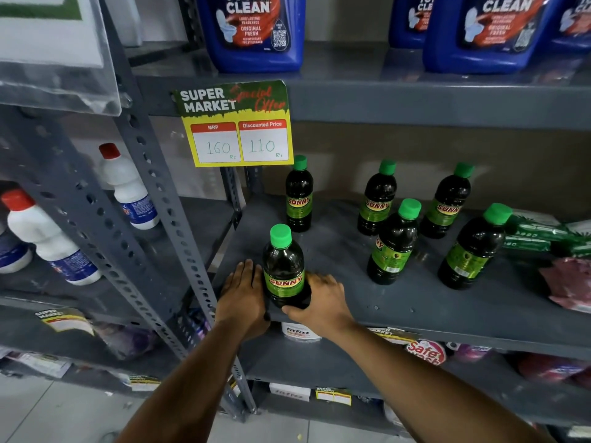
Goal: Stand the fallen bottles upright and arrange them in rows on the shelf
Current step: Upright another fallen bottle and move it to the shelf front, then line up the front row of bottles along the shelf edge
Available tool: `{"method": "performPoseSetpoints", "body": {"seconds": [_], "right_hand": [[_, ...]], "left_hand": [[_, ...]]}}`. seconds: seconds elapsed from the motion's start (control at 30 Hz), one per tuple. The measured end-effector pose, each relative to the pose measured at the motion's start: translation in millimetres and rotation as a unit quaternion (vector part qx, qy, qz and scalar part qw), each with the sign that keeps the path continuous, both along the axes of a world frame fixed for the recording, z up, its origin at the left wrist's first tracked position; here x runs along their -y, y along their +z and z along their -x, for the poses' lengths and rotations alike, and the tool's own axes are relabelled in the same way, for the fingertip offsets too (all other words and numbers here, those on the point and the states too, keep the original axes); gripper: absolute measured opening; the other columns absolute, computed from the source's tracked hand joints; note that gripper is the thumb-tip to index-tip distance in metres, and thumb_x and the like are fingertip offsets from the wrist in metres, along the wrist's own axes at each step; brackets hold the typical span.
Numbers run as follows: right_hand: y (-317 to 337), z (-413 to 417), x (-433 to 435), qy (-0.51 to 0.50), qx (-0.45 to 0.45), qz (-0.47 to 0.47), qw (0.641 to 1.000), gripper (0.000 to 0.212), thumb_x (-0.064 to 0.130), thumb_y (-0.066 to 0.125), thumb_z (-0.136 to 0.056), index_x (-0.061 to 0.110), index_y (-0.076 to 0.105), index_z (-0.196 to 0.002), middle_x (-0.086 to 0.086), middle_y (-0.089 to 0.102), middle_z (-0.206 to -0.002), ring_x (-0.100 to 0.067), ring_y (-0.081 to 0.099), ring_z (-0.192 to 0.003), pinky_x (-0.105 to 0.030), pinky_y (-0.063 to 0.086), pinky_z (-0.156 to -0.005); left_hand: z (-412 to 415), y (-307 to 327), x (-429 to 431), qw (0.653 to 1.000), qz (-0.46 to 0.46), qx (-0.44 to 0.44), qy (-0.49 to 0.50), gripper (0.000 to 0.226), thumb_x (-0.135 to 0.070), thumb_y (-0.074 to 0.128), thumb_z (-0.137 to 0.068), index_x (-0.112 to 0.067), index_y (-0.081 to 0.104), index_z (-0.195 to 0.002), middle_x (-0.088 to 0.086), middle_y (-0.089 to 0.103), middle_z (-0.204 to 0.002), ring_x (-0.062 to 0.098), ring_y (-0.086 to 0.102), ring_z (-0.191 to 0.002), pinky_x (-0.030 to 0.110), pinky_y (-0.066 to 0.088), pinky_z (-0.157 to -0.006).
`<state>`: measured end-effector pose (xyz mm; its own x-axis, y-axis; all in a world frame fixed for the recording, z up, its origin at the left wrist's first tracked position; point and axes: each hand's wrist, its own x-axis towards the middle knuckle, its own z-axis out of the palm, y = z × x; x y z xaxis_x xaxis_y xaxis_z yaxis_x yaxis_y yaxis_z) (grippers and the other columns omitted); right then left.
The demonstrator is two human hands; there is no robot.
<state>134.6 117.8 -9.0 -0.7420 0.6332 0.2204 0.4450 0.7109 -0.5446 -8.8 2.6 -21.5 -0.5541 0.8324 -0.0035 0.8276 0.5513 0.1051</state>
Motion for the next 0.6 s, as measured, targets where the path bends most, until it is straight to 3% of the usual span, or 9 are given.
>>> {"method": "performPoseSetpoints", "body": {"seconds": [0.13,0.2,0.27,0.37,0.43,0.5,0.6], "right_hand": [[-2.4,-1.7,1.2,0.011,0.0,-0.003,1.0,0.067,0.054,0.075,-0.068,0.022,0.058,-0.124,0.0,0.066,-0.114,-0.024,0.053,-0.11,-0.033,0.033,-0.086],[-1.6,-5.3,2.1,0.022,-0.004,0.007,1.0,0.079,0.057,0.073,-0.068,0.023,0.048,-0.135,0.001,0.061,-0.121,-0.023,0.048,-0.117,-0.034,0.032,-0.093],[-1.0,-14.4,5.1,0.008,-0.069,0.048,0.996,0.09,0.056,0.07,-0.067,0.019,0.04,-0.143,-0.002,0.054,-0.127,-0.022,0.044,-0.121,-0.036,0.03,-0.1],[-5.3,-31.2,5.8,-0.126,-0.243,0.012,0.962,0.08,0.052,0.068,-0.068,0.009,0.046,-0.131,-0.015,0.053,-0.121,-0.031,0.047,-0.114,-0.046,0.036,-0.096],[-4.5,-41.4,-6.0,-0.257,-0.3,-0.009,0.918,0.083,0.058,0.069,-0.063,0.009,0.04,-0.123,-0.023,0.049,-0.118,-0.039,0.044,-0.112,-0.051,0.034,-0.095],[1.9,-49.2,-31.0,-0.342,-0.303,0.011,0.89,0.092,0.056,0.078,-0.057,0.009,0.037,-0.123,-0.026,0.046,-0.121,-0.043,0.042,-0.116,-0.056,0.033,-0.098],[13.8,-61.0,-73.6,-0.36,-0.255,0.098,0.892,0.099,0.044,0.093,-0.051,0.009,0.04,-0.127,-0.013,0.051,-0.124,-0.035,0.052,-0.117,-0.055,0.041,-0.099]], "left_hand": [[0.0,0.6,-1.1,1.0,0.002,-0.003,0.002,0.1,-0.038,0.06,-0.078,-0.007,-0.002,-0.15,0.015,-0.002,-0.161,0.028,-0.005,-0.147,0.044,0.005,-0.121],[-0.2,1.1,-2.3,1.0,0.009,-0.006,0.003,0.102,-0.038,0.061,-0.077,-0.008,-0.004,-0.15,0.015,-0.003,-0.161,0.028,-0.006,-0.147,0.044,0.004,-0.121],[-0.8,1.4,-2.9,1.0,0.017,-0.008,0.007,0.105,-0.039,0.063,-0.076,-0.009,-0.006,-0.15,0.014,-0.005,-0.161,0.027,-0.008,-0.147,0.044,0.004,-0.121],[-0.4,-0.2,-1.9,1.0,0.019,-0.013,0.008,0.109,-0.04,0.066,-0.073,-0.011,-0.006,-0.15,0.013,-0.005,-0.161,0.027,-0.009,-0.147,0.043,0.004,-0.121],[0.1,-2.9,-0.3,1.0,0.018,-0.025,0.0,0.11,-0.042,0.067,-0.073,-0.009,-0.004,-0.15,0.015,-0.003,-0.161,0.029,-0.007,-0.147,0.043,0.005,-0.121],[0.8,-4.4,-0.2,0.999,0.02,-0.028,-0.004,0.108,-0.043,0.066,-0.075,-0.008,-0.004,-0.149,0.016,-0.003,-0.161,0.03,-0.006,-0.147,0.044,0.005,-0.121],[2.3,-3.2,-3.7,0.999,0.029,-0.03,0.0,0.103,-0.042,0.064,-0.08,-0.006,-0.004,-0.149,0.016,-0.002,-0.161,0.03,-0.006,-0.147,0.044,0.005,-0.121]]}}
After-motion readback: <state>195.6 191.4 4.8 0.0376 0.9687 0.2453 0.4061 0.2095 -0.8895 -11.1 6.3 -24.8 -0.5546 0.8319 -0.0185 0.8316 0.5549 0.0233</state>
